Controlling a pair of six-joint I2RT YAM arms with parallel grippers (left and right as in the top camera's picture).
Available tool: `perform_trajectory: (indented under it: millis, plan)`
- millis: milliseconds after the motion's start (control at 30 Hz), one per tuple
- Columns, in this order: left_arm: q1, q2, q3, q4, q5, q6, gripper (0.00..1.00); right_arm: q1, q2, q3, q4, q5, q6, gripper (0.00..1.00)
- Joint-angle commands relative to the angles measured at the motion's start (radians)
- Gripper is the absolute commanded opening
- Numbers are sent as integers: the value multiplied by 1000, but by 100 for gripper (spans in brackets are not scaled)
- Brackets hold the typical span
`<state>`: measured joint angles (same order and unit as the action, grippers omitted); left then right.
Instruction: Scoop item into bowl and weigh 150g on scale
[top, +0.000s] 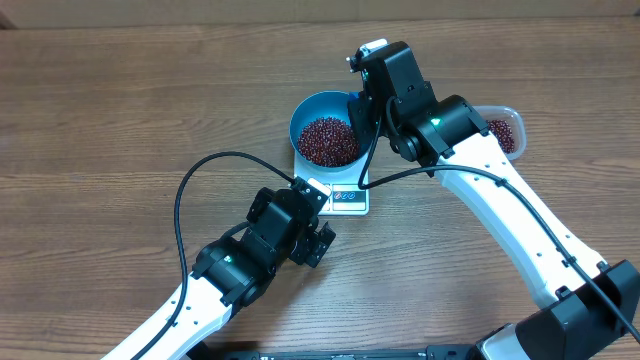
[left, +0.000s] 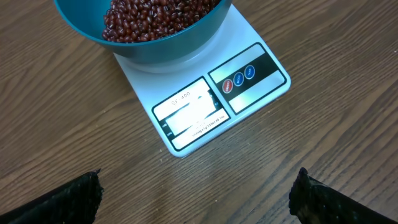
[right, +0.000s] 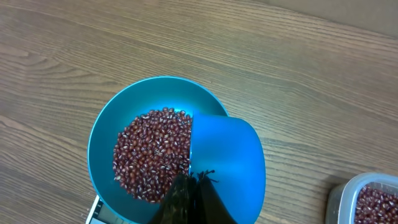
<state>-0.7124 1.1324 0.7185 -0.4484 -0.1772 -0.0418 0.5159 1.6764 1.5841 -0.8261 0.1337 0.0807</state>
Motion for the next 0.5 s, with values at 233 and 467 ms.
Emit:
perform_trajectory:
  millis: [233,467]
  plan:
    - [5,-7,-12,4,-14,20,100,-7,-33,31,24,-30,69,4]
    - [5,-7,-12,4,-14,19,100,-6,-33,31,15,-27,19,4]
